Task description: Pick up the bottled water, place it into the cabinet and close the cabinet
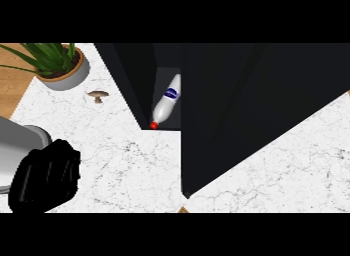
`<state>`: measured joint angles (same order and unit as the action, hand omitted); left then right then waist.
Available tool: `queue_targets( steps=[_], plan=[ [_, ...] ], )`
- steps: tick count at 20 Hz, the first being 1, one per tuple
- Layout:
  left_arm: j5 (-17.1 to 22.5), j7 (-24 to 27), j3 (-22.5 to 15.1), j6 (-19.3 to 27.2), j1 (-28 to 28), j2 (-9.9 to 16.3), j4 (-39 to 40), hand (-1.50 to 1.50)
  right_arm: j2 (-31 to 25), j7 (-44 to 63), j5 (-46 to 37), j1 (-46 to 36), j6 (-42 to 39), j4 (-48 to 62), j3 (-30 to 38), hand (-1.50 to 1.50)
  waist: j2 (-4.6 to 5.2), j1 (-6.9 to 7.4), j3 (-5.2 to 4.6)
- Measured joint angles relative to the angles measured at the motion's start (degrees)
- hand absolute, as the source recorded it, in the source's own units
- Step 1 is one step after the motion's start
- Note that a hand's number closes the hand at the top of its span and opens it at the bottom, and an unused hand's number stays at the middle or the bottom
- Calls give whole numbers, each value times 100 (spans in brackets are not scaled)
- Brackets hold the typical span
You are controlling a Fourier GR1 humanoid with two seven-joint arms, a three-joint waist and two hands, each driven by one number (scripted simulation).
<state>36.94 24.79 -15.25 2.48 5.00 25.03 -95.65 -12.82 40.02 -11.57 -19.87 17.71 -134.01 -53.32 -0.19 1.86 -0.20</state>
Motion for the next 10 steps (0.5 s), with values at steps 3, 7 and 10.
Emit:
queue_targets(
  steps=[3,7,10],
  plan=[
    [76,69,160,-154,106,95,-5,150,-35,80,7,-255,273,76,25,150,11,23,-2],
    [194,121,346,-415,328,291,-97,150,96,127,138,-550,570,366,350,150,30,93,0],
    [297,121,489,-610,399,410,-65,150,703,57,337,-1175,727,1360,874,150,53,114,3]
  ],
)
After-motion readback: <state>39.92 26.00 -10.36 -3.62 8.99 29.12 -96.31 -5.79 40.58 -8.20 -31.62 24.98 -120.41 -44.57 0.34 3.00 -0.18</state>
